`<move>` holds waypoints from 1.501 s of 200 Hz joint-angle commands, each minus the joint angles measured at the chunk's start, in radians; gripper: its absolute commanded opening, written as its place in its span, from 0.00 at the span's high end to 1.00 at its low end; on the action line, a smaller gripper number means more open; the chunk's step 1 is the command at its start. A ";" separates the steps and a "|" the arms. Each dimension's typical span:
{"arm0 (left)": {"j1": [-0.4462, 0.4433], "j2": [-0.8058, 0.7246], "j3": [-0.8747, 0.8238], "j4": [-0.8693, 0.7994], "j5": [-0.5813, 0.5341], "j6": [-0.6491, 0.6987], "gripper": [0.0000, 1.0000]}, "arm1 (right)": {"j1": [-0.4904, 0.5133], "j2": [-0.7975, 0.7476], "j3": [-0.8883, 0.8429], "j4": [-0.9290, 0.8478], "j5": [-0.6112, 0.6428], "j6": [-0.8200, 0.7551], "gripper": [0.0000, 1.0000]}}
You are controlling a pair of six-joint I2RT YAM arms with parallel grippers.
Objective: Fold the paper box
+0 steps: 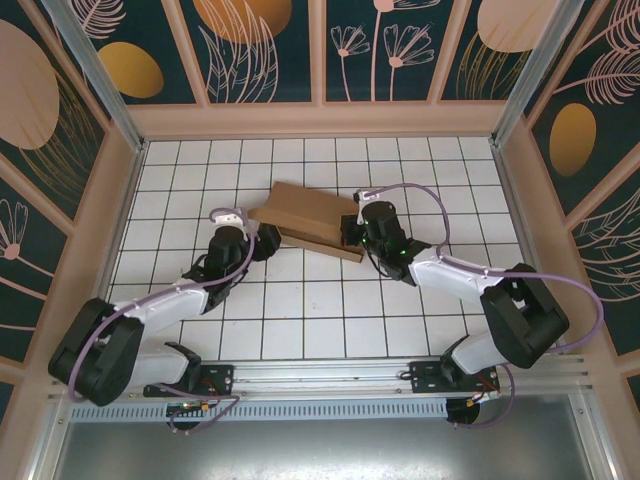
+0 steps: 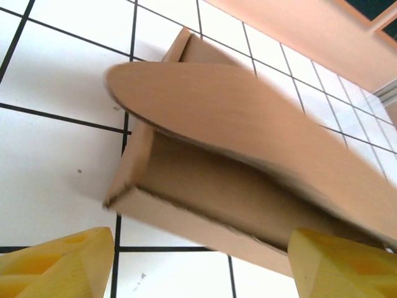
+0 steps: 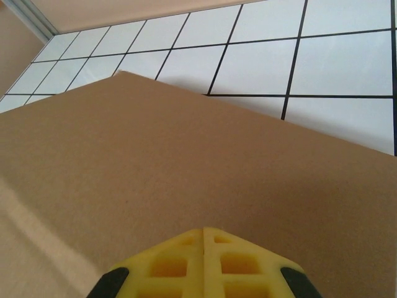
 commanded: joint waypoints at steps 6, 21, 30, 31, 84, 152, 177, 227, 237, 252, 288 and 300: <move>-0.004 -0.085 -0.009 -0.160 0.043 -0.051 0.25 | -0.017 0.028 0.040 -0.029 -0.029 0.000 1.00; -0.005 -0.134 -0.010 -0.230 0.033 -0.069 0.25 | -0.027 0.036 0.044 -0.028 -0.054 -0.001 1.00; -0.004 -0.171 -0.016 -0.268 0.008 -0.088 0.25 | -0.033 0.042 0.048 -0.027 -0.066 -0.004 0.99; -0.004 -0.175 -0.017 -0.273 0.006 -0.092 0.25 | -0.034 0.043 0.049 -0.028 -0.067 -0.004 0.99; -0.003 -0.318 0.131 -0.464 -0.101 -0.009 0.01 | -0.044 0.103 0.060 -0.070 -0.124 -0.057 0.94; 0.054 0.078 0.518 -0.451 -0.051 0.184 0.09 | -0.046 0.210 0.010 -0.096 -0.133 -0.111 0.94; 0.118 0.278 0.646 -0.449 0.030 0.180 0.19 | -0.051 0.223 0.015 -0.121 -0.113 -0.123 0.94; 0.144 0.473 0.739 -0.488 0.064 0.254 0.24 | -0.060 0.203 0.033 -0.132 -0.140 -0.124 0.93; 0.158 0.500 0.744 -0.504 0.066 0.252 0.21 | -0.061 0.203 0.039 -0.135 -0.144 -0.122 0.93; 0.184 0.532 0.760 -0.538 0.140 0.233 0.21 | -0.060 0.205 0.047 -0.141 -0.141 -0.125 0.92; 0.193 0.550 0.755 -0.533 0.319 0.187 0.24 | -0.077 0.211 0.073 -0.159 -0.154 -0.129 0.92; 0.195 0.546 0.742 -0.515 0.367 0.161 0.25 | -0.087 0.214 0.085 -0.169 -0.165 -0.131 0.92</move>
